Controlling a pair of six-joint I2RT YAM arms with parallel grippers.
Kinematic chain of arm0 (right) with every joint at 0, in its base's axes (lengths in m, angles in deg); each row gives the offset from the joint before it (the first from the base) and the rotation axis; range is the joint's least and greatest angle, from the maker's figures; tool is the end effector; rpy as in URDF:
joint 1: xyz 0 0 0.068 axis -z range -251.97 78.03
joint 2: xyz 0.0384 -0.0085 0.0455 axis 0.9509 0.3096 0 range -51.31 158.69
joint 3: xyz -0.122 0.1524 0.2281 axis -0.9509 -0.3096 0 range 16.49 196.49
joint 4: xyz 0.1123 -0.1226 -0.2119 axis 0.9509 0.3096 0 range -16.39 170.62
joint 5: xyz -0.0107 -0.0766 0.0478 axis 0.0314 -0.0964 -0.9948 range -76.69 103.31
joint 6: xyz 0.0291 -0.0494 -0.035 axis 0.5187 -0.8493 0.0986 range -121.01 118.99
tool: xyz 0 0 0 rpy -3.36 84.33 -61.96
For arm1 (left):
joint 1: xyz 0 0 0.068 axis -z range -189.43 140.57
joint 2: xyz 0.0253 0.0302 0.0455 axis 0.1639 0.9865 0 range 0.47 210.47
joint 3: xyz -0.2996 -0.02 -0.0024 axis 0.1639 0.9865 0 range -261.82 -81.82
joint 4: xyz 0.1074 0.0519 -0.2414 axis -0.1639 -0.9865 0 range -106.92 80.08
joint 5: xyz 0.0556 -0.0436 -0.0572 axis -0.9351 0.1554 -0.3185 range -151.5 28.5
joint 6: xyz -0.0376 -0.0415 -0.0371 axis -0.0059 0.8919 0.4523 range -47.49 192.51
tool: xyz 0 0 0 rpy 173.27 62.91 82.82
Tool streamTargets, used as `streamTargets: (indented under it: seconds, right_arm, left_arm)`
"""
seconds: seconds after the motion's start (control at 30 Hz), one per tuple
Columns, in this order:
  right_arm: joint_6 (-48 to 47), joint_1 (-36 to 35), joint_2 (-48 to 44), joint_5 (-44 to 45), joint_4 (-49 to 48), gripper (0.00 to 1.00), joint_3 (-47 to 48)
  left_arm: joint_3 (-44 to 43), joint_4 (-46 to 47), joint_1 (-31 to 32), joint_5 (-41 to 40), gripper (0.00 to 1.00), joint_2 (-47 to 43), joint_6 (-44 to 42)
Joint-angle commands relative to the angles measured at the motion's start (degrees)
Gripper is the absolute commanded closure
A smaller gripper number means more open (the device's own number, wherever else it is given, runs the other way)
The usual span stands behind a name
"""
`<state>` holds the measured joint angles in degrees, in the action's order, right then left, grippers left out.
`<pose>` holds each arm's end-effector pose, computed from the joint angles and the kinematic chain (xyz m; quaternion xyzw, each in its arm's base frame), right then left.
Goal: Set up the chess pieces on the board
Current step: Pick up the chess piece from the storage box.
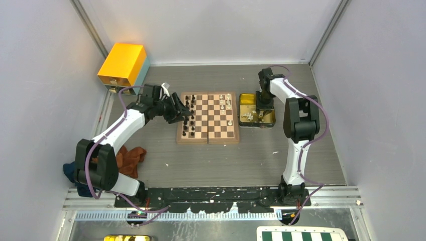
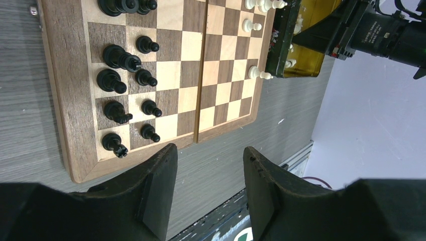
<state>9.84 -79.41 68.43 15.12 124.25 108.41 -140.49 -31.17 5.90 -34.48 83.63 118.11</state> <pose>0.4391 0.0557 0.1771 0.0312 0.9943 0.0005 0.1018 0.3075 -0.1096 0.2662 -0.1502 0.8924 -0.3723 0.2060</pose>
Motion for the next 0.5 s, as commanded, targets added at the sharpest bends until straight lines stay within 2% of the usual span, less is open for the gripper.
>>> streamTargets:
  seconds: [0.0,0.47]
  right_arm:
    - [-0.14,-0.2,-0.34,-0.3,-1.19,0.65,0.03]
    - [0.04,-0.1,-0.18,1.4,-1.7,0.6,0.68]
  left_arm:
    - [-1.0,2.04,-0.39,1.1,0.48,-0.63,-1.02]
    - [-1.12,1.81,-0.39,1.28,0.48,-0.62,-1.4]
